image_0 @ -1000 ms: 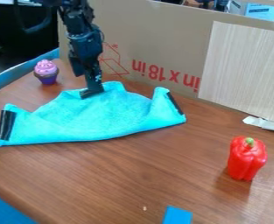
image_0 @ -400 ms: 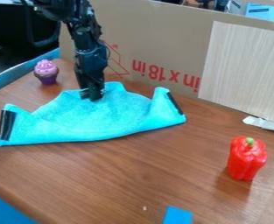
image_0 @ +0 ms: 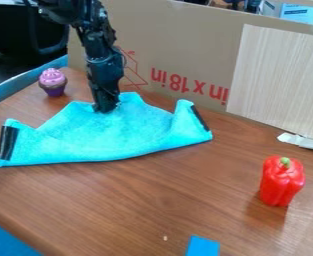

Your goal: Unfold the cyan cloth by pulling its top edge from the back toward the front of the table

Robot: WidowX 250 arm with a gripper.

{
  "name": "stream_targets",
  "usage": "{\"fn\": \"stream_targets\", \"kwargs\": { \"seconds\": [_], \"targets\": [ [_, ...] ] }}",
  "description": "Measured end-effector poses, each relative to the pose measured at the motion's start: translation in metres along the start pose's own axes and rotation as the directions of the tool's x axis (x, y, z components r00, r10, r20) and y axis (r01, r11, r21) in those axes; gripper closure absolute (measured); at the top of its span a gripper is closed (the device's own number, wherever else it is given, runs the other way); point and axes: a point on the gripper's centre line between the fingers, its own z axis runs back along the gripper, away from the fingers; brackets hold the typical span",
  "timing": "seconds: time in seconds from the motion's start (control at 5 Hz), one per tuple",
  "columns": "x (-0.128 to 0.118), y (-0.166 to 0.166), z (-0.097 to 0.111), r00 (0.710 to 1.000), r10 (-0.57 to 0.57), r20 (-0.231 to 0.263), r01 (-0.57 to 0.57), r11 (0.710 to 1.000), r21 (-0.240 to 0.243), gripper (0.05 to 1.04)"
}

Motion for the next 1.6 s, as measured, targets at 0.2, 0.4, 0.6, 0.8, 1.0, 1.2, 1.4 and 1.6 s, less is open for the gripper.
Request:
{"fn": "stream_targets", "kwargs": {
  "seconds": [0.2, 0.4, 0.6, 0.8, 1.0, 1.2, 1.4, 1.6],
  "targets": [
    [-0.004, -0.004, 0.003, 1.0, 0.001, -0.006, -0.001, 0.999, -0.036, 0.983],
    [-0.009, -0.005, 0.035, 0.998, 0.009, 0.06, -0.006, 0.998, -0.059, 1.0],
    [-0.023, -0.021, 0.063, 0.993, -0.022, 0.113, 0.032, 0.996, -0.083, 1.0],
    [-0.042, -0.046, 0.08, 0.99, -0.072, 0.125, 0.082, 0.993, -0.079, 1.0],
    [-0.058, -0.095, 0.072, 0.981, -0.181, 0.075, 0.187, 0.979, -0.076, 1.0],
    [-0.076, -0.128, 0.069, 0.968, -0.245, 0.054, 0.248, 0.967, -0.06, 1.0],
    [-0.085, -0.15, 0.073, 0.958, -0.282, 0.058, 0.285, 0.957, -0.053, 1.0],
    [-0.092, -0.165, 0.079, 0.952, -0.3, 0.052, 0.303, 0.95, -0.071, 1.0]
  ]
}}
